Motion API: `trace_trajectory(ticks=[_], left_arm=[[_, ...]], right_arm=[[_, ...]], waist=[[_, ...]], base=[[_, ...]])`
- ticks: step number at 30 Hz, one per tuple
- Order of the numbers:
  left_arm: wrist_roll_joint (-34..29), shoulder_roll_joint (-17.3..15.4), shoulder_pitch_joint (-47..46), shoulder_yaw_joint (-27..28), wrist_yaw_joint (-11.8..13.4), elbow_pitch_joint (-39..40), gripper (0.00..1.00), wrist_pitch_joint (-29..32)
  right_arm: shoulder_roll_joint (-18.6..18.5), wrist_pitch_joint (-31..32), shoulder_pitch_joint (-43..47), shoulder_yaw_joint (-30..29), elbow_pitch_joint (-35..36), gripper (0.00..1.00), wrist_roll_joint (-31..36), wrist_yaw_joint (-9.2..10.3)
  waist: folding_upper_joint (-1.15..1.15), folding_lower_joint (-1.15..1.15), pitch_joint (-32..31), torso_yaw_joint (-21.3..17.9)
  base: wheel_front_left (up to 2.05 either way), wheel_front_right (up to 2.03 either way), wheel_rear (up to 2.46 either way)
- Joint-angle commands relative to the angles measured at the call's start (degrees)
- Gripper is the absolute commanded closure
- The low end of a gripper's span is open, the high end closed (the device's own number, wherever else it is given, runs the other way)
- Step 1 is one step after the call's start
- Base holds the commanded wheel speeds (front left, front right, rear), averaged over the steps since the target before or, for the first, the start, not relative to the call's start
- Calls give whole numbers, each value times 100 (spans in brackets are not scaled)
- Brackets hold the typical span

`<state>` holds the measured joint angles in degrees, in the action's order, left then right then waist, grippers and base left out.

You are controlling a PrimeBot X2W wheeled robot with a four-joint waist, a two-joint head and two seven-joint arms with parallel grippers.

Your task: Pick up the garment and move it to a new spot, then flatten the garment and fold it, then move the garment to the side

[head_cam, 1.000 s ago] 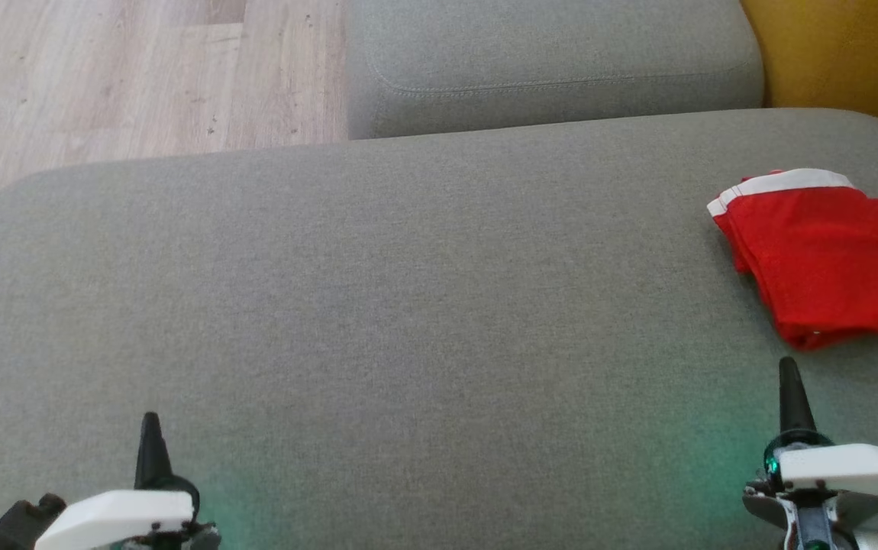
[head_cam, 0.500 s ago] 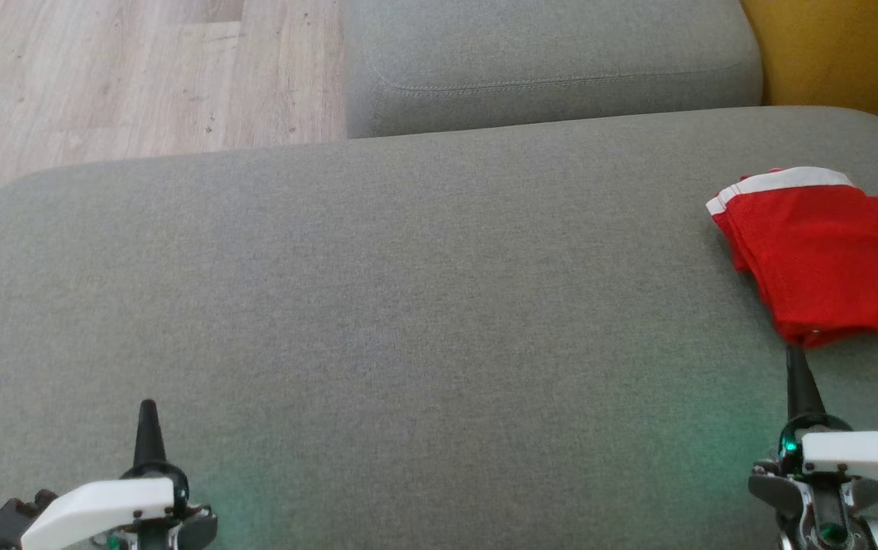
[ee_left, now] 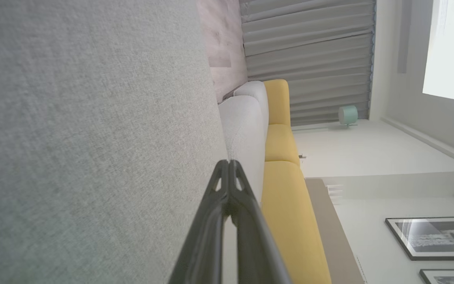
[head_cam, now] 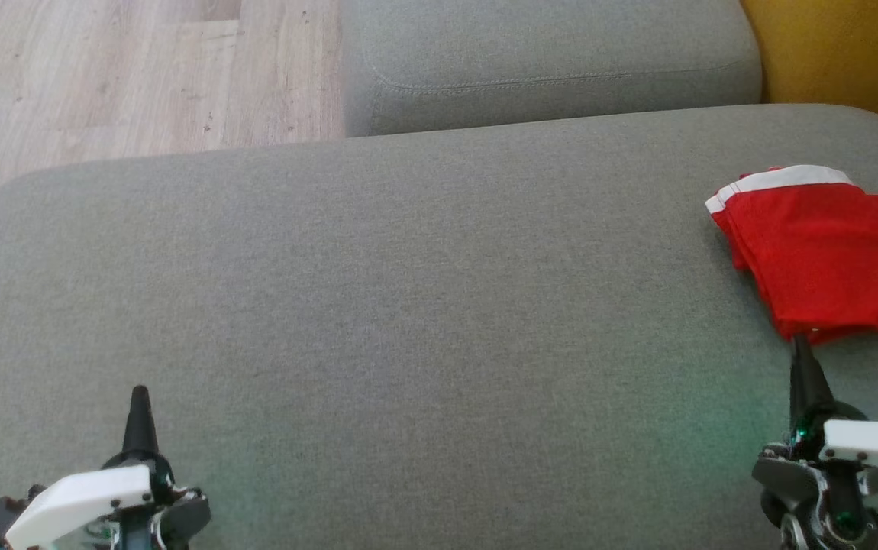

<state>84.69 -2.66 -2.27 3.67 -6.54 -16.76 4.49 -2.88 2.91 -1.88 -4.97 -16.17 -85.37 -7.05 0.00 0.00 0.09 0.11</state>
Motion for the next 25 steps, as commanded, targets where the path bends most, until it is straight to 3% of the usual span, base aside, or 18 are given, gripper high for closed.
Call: trace_trajectory(ticks=[1,10,25], left_arm=[[210,-21,-320,214,-51,212,100,61],[727,-21,-389,280,-93,267,100,193],[749,-21,-392,283,-94,270,100,199]], right_arm=[[-125,78,-334,70,219,100,-245,-41],[-123,215,-412,18,224,100,-798,-44],[-102,244,-418,-13,222,100,-797,-44]], waist=[[0,0,2,-2],[0,0,8,-11],[0,0,8,-11]], base=[[0,0,0],[0,0,0],[0,0,0]])
